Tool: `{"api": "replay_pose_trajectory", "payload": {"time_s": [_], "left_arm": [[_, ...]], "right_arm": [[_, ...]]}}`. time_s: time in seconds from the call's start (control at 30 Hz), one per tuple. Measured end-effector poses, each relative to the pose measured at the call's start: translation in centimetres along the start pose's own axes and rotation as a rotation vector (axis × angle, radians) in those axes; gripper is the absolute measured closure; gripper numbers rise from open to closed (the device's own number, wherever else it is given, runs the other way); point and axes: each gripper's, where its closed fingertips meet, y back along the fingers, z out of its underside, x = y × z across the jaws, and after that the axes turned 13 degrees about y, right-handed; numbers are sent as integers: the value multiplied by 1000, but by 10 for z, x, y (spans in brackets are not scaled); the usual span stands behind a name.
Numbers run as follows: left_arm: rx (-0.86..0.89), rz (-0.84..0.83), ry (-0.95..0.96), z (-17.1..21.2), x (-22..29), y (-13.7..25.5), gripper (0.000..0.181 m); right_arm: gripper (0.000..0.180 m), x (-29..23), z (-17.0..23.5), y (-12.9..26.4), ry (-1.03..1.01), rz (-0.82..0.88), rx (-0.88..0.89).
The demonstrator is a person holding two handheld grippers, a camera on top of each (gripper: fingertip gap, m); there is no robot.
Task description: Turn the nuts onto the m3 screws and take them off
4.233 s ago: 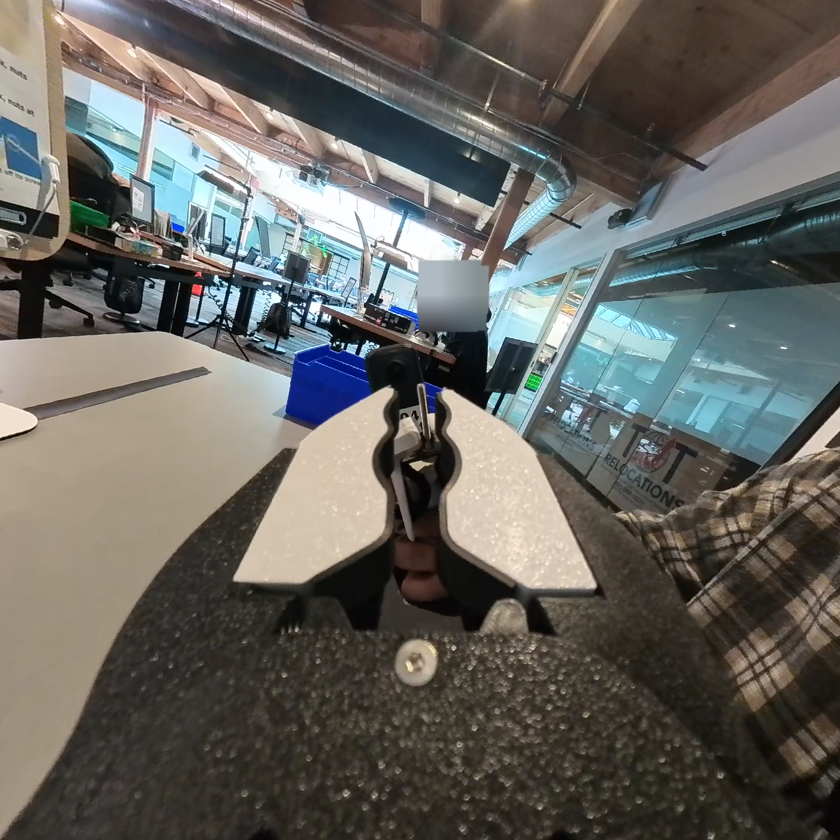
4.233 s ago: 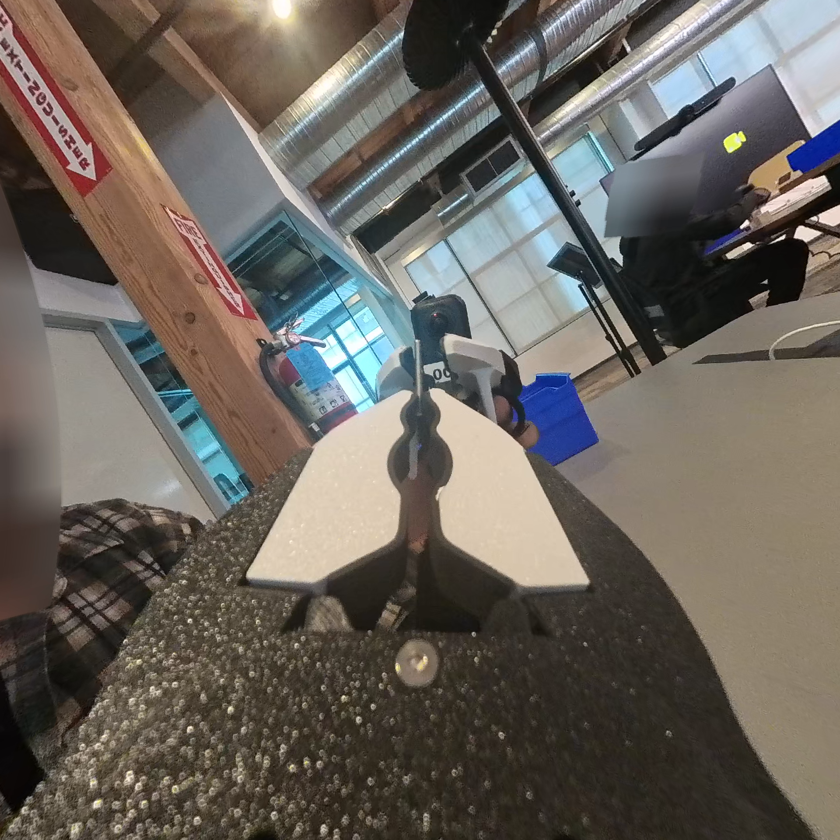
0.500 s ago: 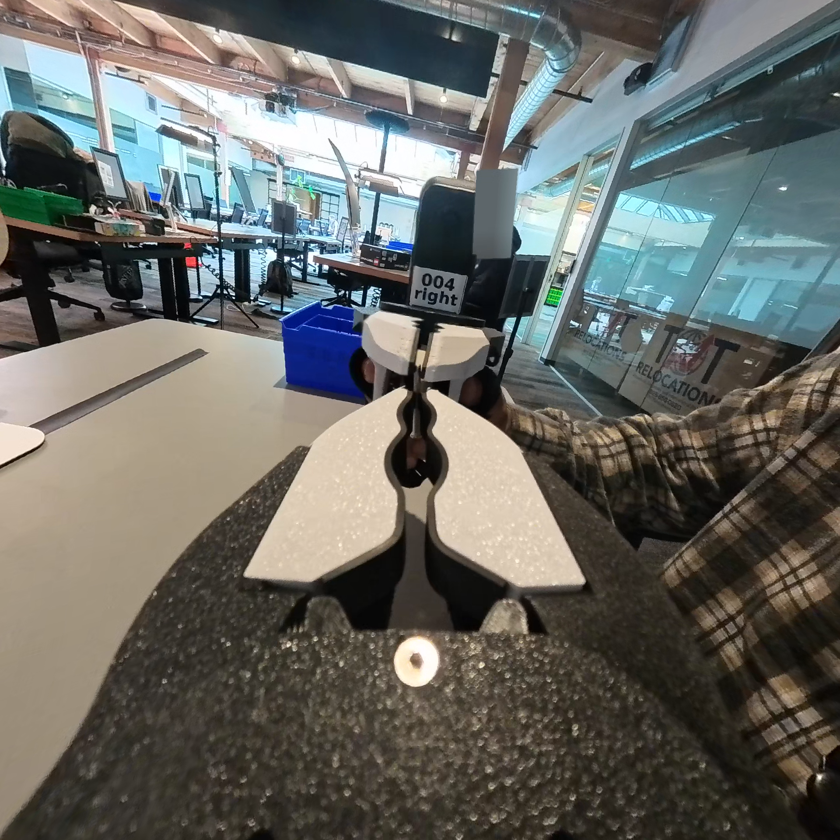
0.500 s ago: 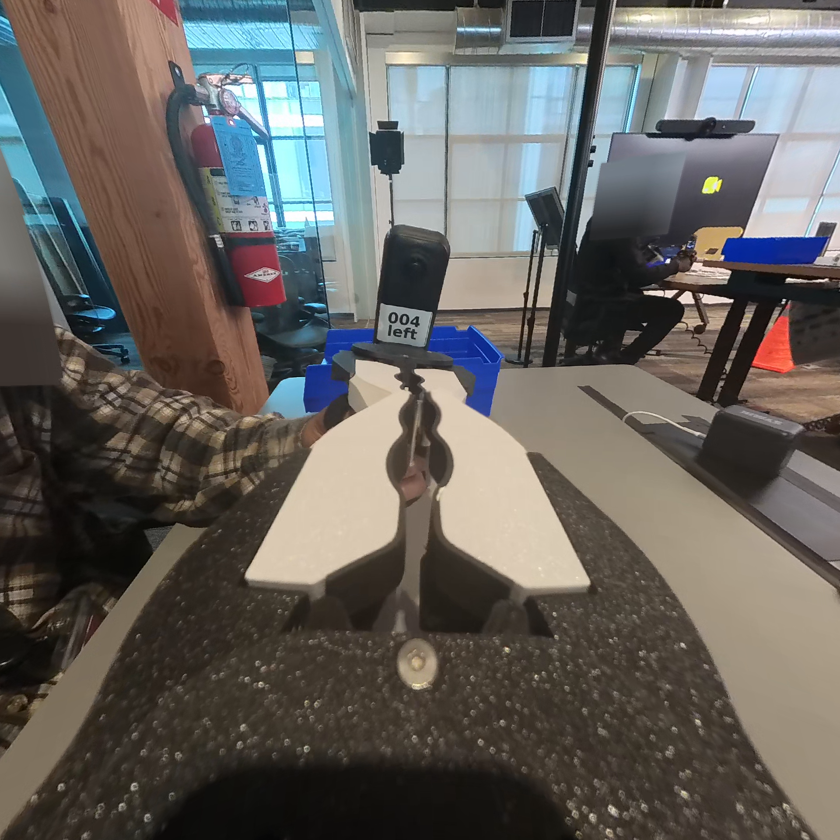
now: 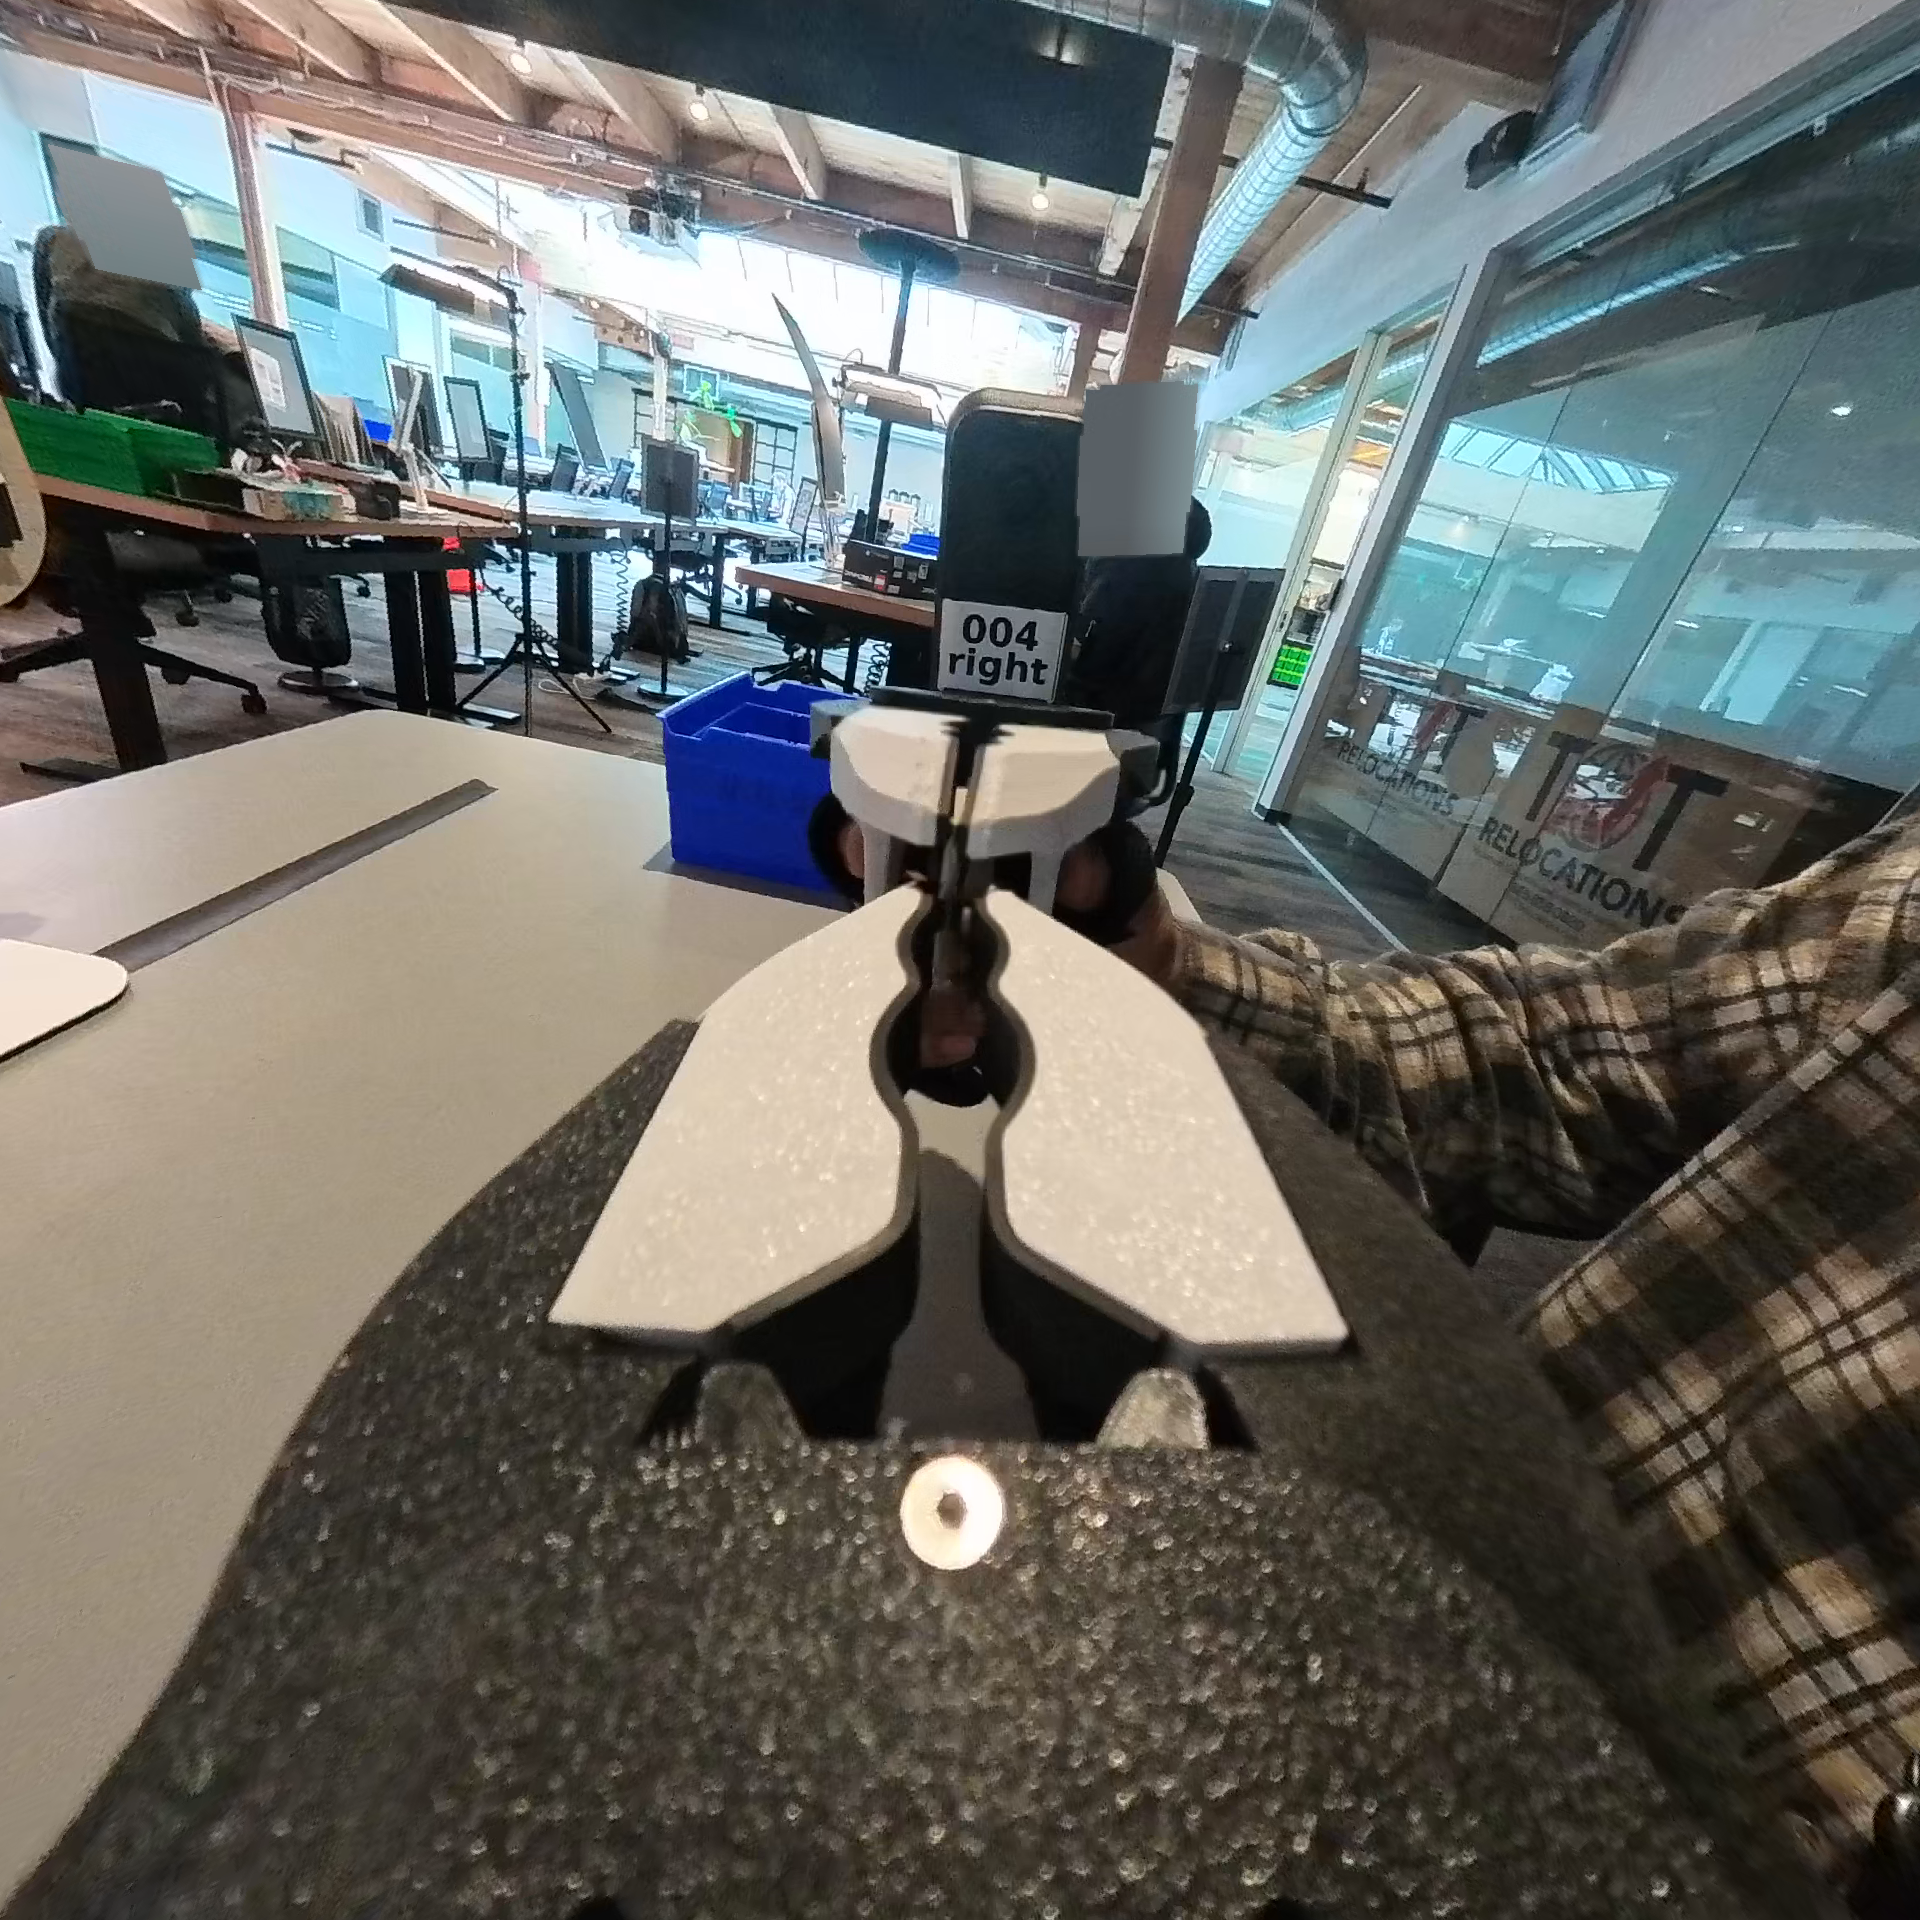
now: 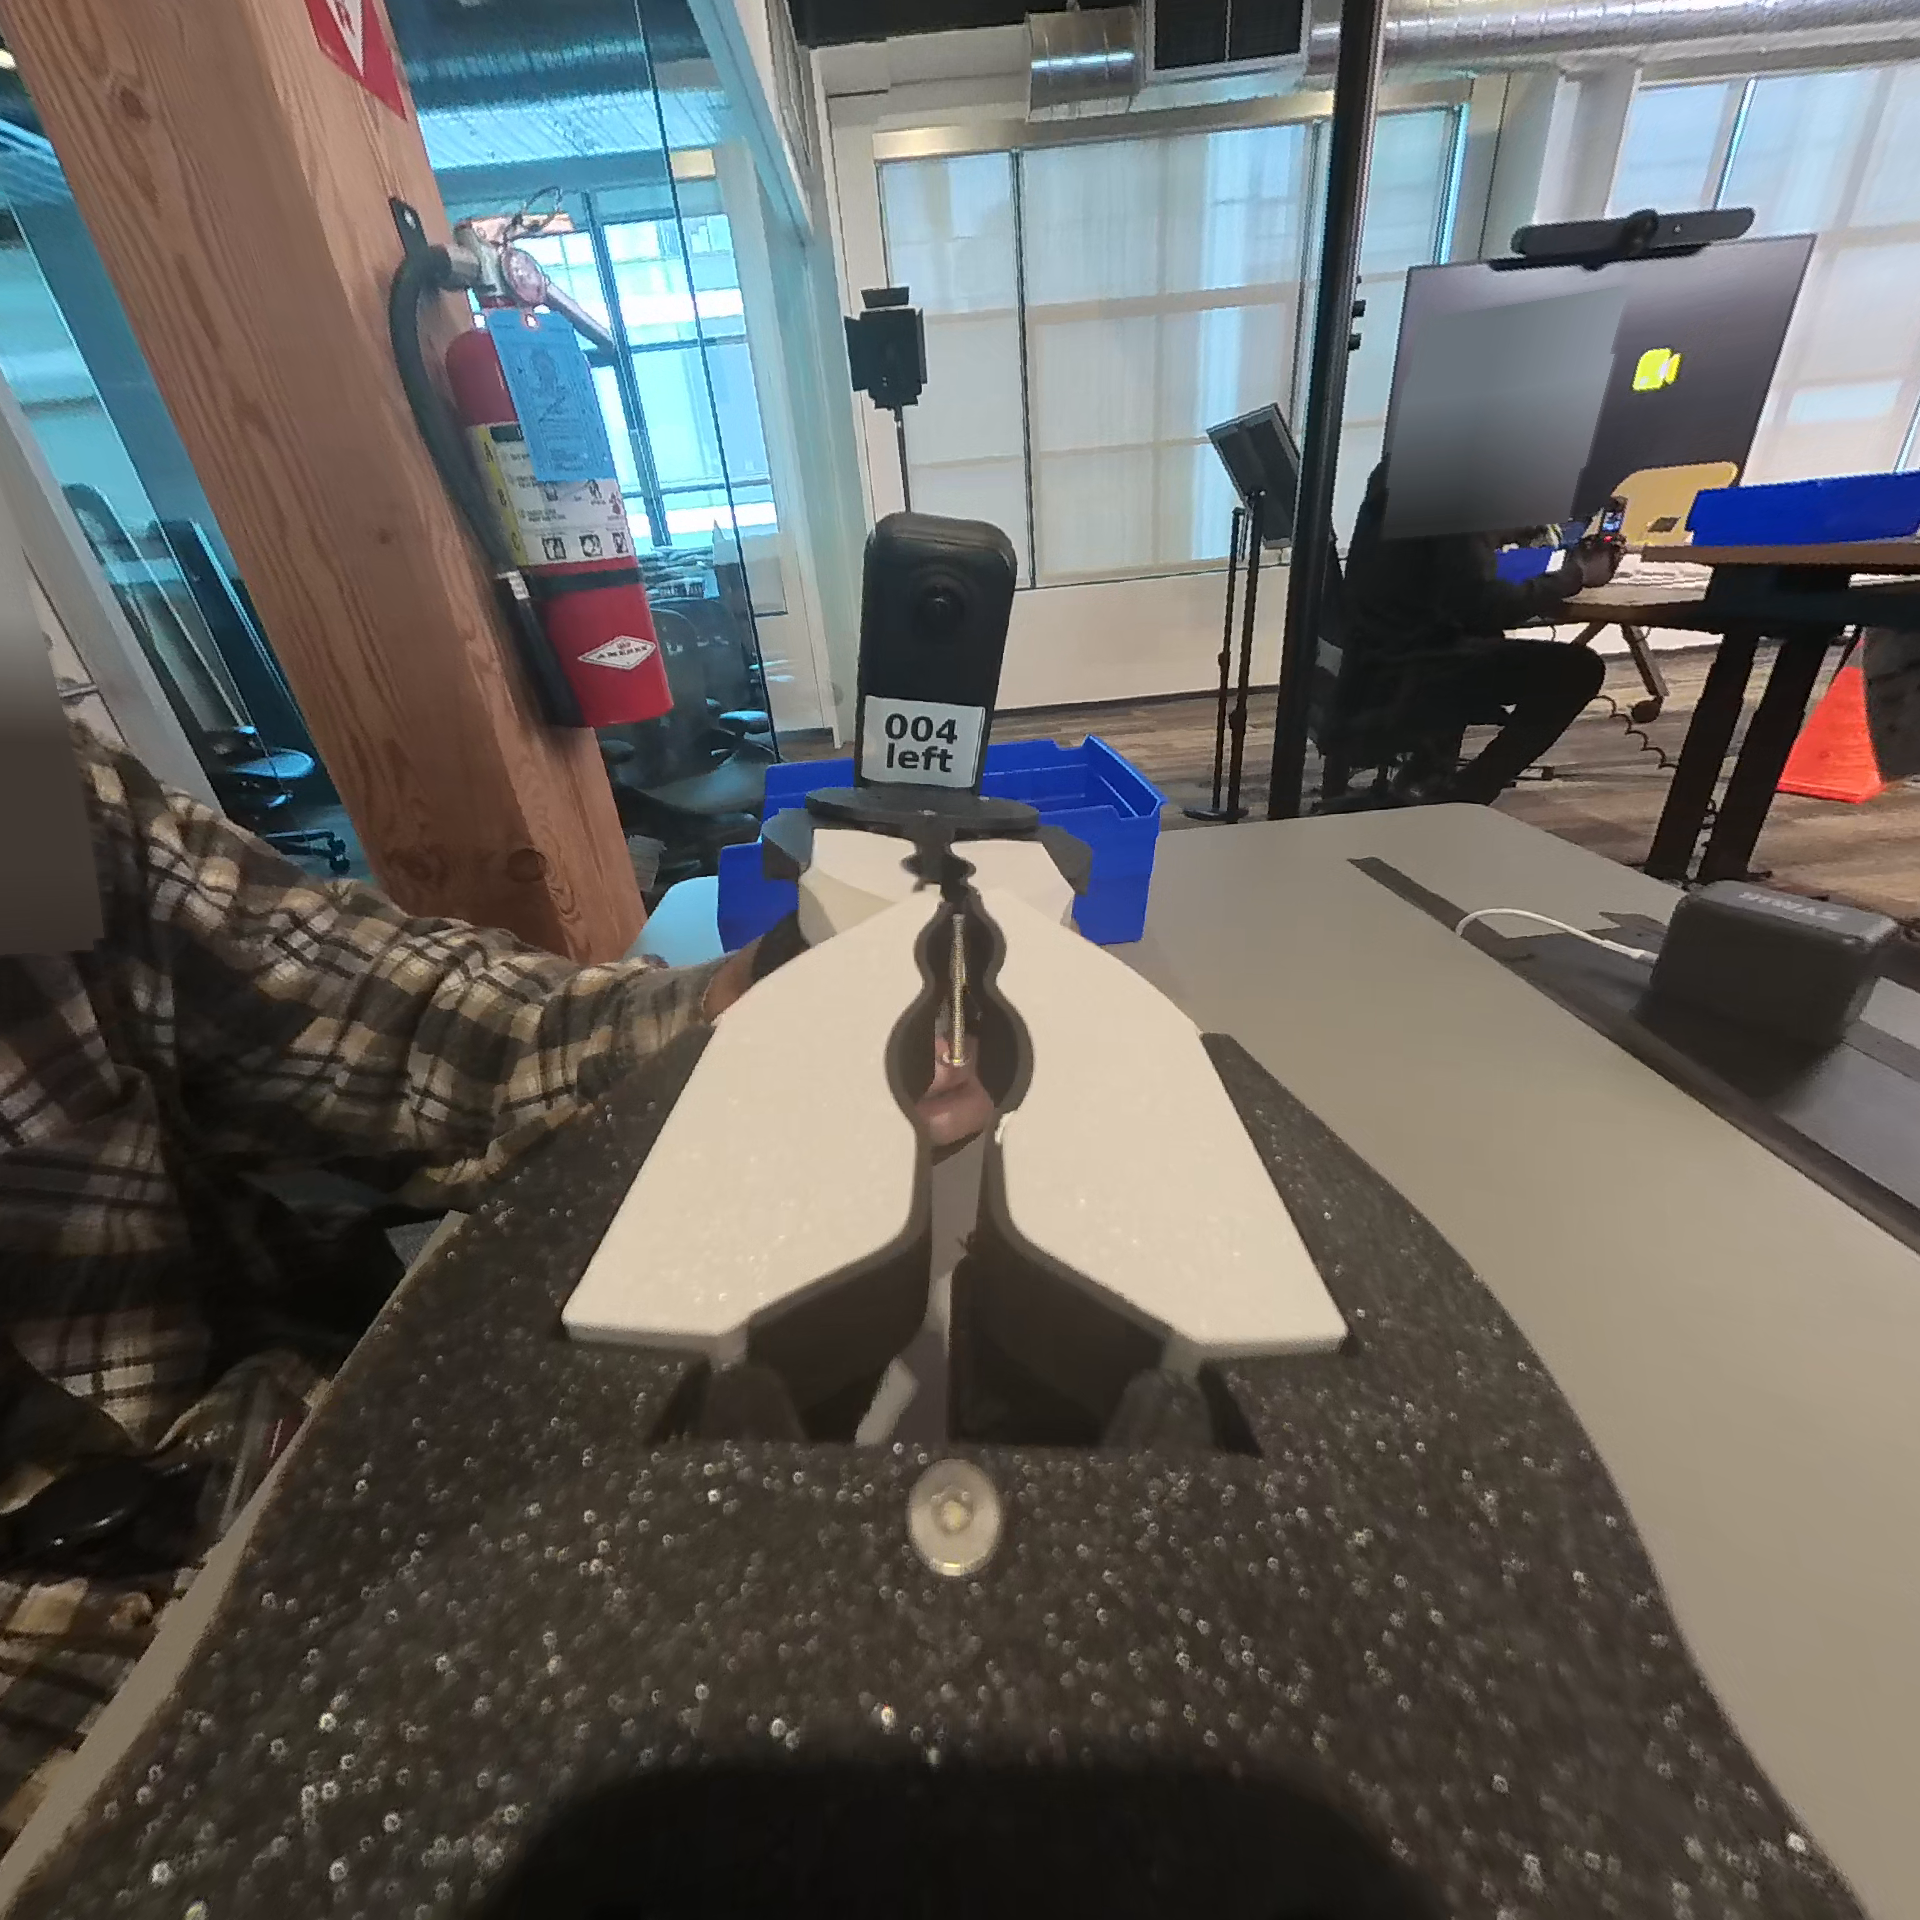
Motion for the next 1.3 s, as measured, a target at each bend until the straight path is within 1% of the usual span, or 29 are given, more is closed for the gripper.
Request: {"api": "replay_pose_trajectory", "payload": {"time_s": [0.4, 1.3], "left_arm": [[-20, -29, -15, 4, -4, -2, 169], [-26, -18, -18, 6, -4, -3, 176]], "right_arm": [[178, 2, -6, 3, -37, -8, 22], [178, 2, -6, -1, -63, -22, 47]]}}
